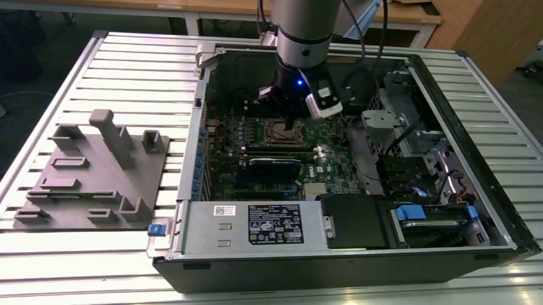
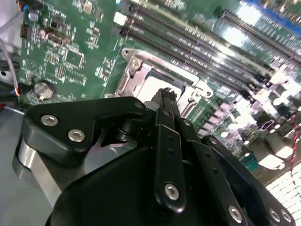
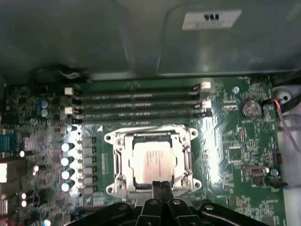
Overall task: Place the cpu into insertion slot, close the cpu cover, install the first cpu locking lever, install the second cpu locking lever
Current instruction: 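Install the second cpu locking lever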
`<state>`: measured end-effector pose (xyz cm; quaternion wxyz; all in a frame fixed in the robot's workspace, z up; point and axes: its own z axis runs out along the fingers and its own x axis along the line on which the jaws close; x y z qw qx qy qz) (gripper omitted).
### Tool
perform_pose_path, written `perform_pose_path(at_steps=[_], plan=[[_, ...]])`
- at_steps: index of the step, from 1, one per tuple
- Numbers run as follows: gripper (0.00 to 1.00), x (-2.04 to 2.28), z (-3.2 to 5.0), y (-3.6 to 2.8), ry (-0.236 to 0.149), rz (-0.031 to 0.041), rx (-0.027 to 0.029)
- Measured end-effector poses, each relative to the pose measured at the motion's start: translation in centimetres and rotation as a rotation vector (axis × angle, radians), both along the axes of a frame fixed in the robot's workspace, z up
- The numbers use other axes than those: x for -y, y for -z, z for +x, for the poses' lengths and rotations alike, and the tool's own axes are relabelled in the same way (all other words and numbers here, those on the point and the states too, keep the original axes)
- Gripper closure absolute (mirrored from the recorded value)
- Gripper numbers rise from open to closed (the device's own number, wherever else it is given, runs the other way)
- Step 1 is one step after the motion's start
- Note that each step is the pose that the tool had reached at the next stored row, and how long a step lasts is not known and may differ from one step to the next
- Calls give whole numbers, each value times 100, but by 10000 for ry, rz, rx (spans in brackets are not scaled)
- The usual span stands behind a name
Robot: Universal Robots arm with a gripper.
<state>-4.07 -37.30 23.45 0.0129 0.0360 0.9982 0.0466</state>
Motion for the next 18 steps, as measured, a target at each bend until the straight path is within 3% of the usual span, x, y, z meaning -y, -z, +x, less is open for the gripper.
perform_pose_path(at_steps=[8, 15, 18], plan=[[89, 149, -11, 0, 2, 23, 1], [89, 190, -190, 1, 1, 116, 1], [89, 196, -230, 1, 1, 149, 1]])
